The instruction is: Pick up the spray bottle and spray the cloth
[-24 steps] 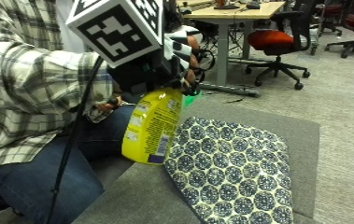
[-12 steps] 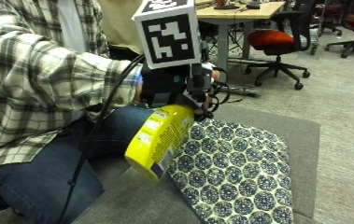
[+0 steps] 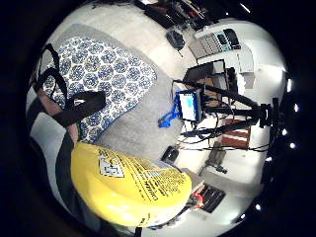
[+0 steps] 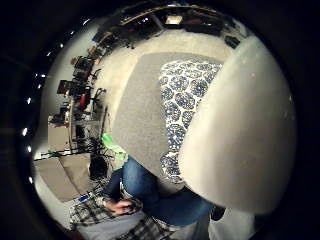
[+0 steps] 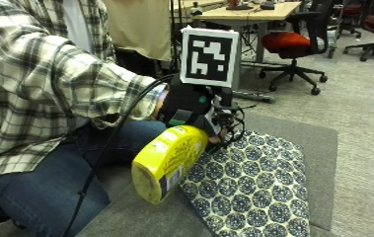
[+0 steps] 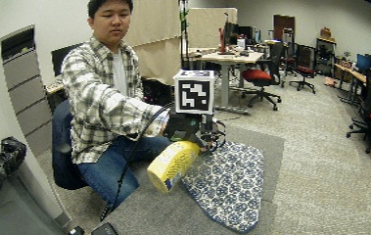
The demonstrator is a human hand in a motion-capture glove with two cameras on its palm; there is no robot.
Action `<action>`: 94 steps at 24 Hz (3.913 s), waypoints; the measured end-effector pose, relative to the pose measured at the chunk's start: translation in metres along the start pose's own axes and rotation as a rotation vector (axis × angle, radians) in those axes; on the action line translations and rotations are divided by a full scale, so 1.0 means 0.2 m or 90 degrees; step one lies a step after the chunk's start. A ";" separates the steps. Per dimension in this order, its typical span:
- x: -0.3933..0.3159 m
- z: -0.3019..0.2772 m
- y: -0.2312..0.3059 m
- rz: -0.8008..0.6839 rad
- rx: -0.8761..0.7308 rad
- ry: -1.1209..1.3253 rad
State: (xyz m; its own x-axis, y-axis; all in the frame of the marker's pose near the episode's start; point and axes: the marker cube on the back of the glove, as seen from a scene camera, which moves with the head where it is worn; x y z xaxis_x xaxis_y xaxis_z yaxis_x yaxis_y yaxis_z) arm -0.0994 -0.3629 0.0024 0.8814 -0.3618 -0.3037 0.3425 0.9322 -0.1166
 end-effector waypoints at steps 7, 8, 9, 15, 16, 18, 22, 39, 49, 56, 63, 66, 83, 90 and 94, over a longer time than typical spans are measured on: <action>0.01 0.07 0.00 -0.014 -0.035 0.050; 0.01 0.08 0.00 -0.011 -0.039 0.053; 0.01 0.09 0.00 -0.009 -0.042 0.055; 0.01 0.12 0.00 -0.012 -0.054 0.048; 0.01 0.12 0.01 -0.018 -0.053 0.047; 0.01 0.11 0.01 -0.023 -0.049 0.039; 0.01 0.07 0.02 0.002 -0.015 -0.059; 0.11 -0.22 0.07 0.059 0.200 -0.361; 0.06 -0.32 0.13 0.034 0.282 -0.495; -0.01 -0.42 0.18 -0.001 0.339 -0.610; -0.19 -0.52 0.19 -0.069 0.380 -0.716; -0.29 -0.55 0.20 -0.107 0.390 -0.739; -0.85 -0.51 -0.05 -0.248 0.399 -0.920; -0.95 -0.34 -0.24 -0.237 0.377 -0.907; -0.98 -0.27 -0.34 -0.221 0.370 -0.909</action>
State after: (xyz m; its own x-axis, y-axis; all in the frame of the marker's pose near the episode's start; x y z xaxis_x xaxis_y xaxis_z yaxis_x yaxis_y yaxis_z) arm -0.3134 -0.3559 0.0199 0.1896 -0.5643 0.8035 0.3622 0.8008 0.4769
